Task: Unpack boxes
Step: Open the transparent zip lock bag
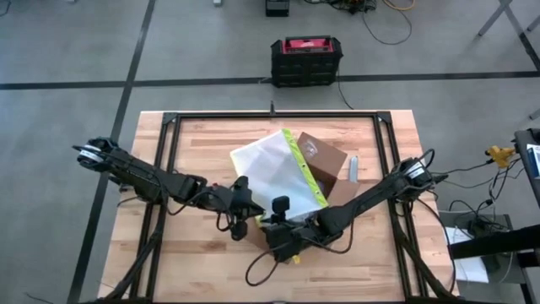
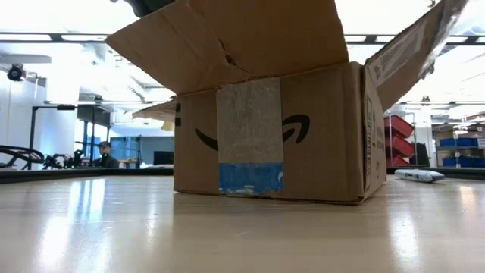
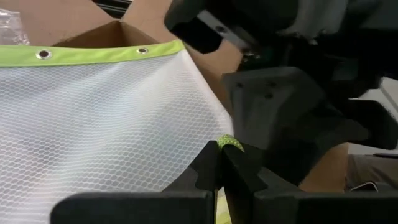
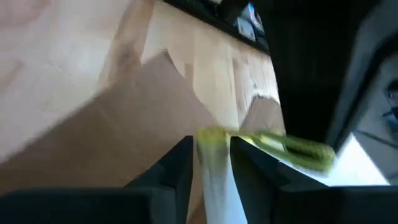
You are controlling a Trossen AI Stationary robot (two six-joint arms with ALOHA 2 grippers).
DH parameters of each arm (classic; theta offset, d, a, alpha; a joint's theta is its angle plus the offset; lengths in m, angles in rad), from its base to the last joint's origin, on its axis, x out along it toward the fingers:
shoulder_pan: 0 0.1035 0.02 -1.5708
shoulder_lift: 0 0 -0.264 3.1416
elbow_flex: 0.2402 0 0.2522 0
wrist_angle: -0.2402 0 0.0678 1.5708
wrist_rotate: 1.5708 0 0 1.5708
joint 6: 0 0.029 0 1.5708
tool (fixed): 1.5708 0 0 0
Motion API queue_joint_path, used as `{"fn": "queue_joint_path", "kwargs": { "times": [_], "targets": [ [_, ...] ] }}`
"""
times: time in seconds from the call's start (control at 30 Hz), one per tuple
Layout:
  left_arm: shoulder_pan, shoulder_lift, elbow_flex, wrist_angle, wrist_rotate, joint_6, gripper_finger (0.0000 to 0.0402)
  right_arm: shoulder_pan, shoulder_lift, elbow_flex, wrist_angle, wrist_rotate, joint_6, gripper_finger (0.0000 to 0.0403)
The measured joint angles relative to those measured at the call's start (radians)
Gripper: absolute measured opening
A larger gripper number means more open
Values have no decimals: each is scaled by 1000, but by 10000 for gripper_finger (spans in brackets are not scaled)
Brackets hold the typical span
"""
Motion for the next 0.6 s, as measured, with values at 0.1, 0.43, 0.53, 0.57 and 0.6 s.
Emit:
{"fn": "queue_joint_path", "kwargs": {
  "times": [0.1,0.43,0.53,0.57,0.6],
  "targets": [
    [0,-2,0,0,-1,0,0,0,0,0,-35,0,9,64],
    [0,-2,0,-1,0,0,0,-2,0,0,-73,0,-3,43],
    [0,-2,1,-21,-1,0,0,-2,0,0,-75,0,8,30],
    [0,-3,1,-45,-1,-5,0,-2,0,0,-74,3,8,20],
    [0,-4,1,-73,-3,-11,0,1,0,0,-76,6,7,11]
  ]
}}
